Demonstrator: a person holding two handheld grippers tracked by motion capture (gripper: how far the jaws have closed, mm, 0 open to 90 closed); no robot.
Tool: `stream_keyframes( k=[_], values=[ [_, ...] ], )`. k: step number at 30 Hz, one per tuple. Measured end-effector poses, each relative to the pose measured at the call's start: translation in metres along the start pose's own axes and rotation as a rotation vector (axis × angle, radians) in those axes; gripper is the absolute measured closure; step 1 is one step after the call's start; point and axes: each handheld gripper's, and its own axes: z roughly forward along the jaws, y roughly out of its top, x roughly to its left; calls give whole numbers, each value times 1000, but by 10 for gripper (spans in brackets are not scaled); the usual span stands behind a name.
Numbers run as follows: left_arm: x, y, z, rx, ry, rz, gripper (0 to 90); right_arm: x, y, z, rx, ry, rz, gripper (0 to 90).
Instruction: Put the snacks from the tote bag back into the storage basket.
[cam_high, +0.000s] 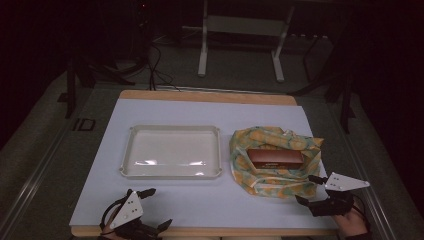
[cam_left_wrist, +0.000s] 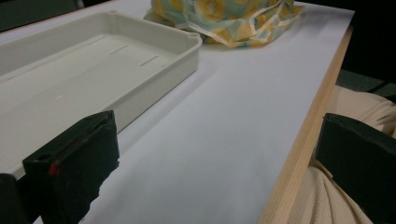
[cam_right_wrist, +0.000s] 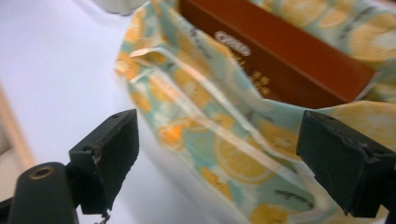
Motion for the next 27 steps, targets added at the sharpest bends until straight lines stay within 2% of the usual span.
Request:
stream_keyframes(
  k=[5,8,11,18,22,27],
  values=[
    [-1,1,1,0,-6,1,0,-1,2,0,-3,55,-17,123],
    [-1,1,2,2,-7,-2,0,1,5,-1,3,31,-31,124],
    [0,1,2,-1,-8,-4,0,1,8,-5,-39,71,-38,124],
    [1,1,2,-12,-8,-8,0,0,20,-12,-86,94,-65,124],
    [1,1,1,-14,-6,-11,0,-2,28,-14,-108,85,-76,125],
    [2,1,2,-13,-8,-9,0,-6,39,-13,-109,90,-104,126]
  ],
)
